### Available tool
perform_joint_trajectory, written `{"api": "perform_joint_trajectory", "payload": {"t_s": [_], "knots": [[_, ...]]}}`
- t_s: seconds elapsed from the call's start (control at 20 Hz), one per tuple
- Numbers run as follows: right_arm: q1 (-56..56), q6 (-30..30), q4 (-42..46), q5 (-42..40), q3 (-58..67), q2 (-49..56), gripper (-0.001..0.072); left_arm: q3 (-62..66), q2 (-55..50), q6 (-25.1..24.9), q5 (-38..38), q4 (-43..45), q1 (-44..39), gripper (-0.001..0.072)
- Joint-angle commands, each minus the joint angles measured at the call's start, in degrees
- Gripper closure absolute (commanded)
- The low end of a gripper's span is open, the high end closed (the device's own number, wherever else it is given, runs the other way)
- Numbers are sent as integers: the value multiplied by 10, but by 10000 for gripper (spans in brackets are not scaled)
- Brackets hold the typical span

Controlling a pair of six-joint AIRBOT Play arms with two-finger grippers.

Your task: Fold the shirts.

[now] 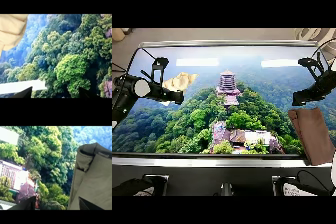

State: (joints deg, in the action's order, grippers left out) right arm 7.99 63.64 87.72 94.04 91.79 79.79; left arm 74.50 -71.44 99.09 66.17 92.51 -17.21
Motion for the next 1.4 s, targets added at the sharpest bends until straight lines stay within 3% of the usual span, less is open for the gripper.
{"api": "perform_joint_trajectory", "payload": {"t_s": [0.0,0.9,1.05,1.35], "knots": [[0,0,0,0,0,0,142,0,0,0,0,0,0,-13],[0,0,0,-10,0,0,142,0,-3,0,-29,-11,0,-13],[0,15,-1,-35,0,0,142,0,-5,1,-85,-11,0,-13],[0,28,0,-191,0,0,142,1,-30,43,-234,-20,3,-13]]}}
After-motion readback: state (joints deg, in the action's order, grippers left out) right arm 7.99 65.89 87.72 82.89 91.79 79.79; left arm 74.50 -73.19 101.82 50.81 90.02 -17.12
